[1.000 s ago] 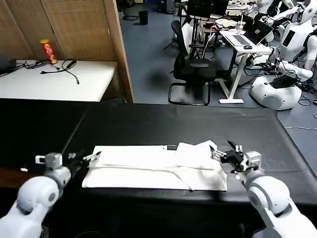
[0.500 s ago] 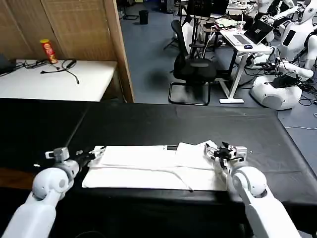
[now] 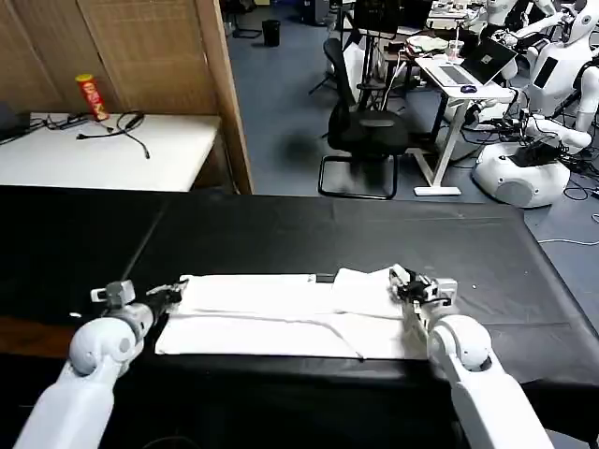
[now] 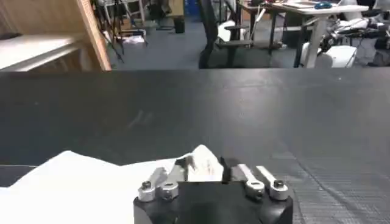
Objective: Fold and organize the clothes.
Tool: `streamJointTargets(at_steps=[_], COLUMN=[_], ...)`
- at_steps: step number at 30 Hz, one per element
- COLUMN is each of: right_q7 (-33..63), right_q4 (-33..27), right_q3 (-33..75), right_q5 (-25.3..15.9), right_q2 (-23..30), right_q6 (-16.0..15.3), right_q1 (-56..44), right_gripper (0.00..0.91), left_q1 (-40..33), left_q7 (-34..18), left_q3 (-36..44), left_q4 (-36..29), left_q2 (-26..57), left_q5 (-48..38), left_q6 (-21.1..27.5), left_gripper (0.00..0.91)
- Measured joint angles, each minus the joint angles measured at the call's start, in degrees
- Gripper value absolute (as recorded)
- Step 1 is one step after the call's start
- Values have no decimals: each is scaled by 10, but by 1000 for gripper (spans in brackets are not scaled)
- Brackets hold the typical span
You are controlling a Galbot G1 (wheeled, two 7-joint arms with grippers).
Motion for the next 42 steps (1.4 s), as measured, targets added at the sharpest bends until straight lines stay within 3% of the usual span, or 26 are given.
streamJointTargets(at_steps=[4,8,9,10,11,21,31,38,40,41,42], right_q7=[22,32,29,25,20,-11,-12,-13,-13,-13,-13], right_q4=[-14,-24,-24,-24,-22,44,168,210,219,222,225], right_q3=[9,15,17,18,21,52,85,93,95,96,96], right_q5=[-36,-39,-38,-34,-28,1,14,11,9,7,3], right_q2=[15,26,27,27,27,-6,-12,-13,-13,-13,-13], right_q6=[23,29,29,29,27,19,18,20,23,25,26], right_q1=[9,11,10,8,6,-35,-111,-139,-143,-145,-148], right_gripper=[68,78,127,722,878,878,878,878,878,878,878], left_q1=[-10,-25,-28,-33,-37,-44,20,63,70,73,76], left_q7=[7,7,6,6,6,12,12,14,16,17,17], left_q3=[8,13,14,15,17,17,-20,-24,-24,-24,-25], left_q4=[5,15,17,20,23,15,-42,-55,-57,-60,-62], left_q2=[-9,-22,-26,-30,-34,-41,-34,-66,-73,-76,-79], left_q5=[44,65,68,72,76,95,94,137,148,151,152], left_q6=[-20,-23,-24,-25,-26,-31,-37,-49,-52,-53,-54], left_gripper=[0,0,0,878,878,878,878,878,575,380,293])
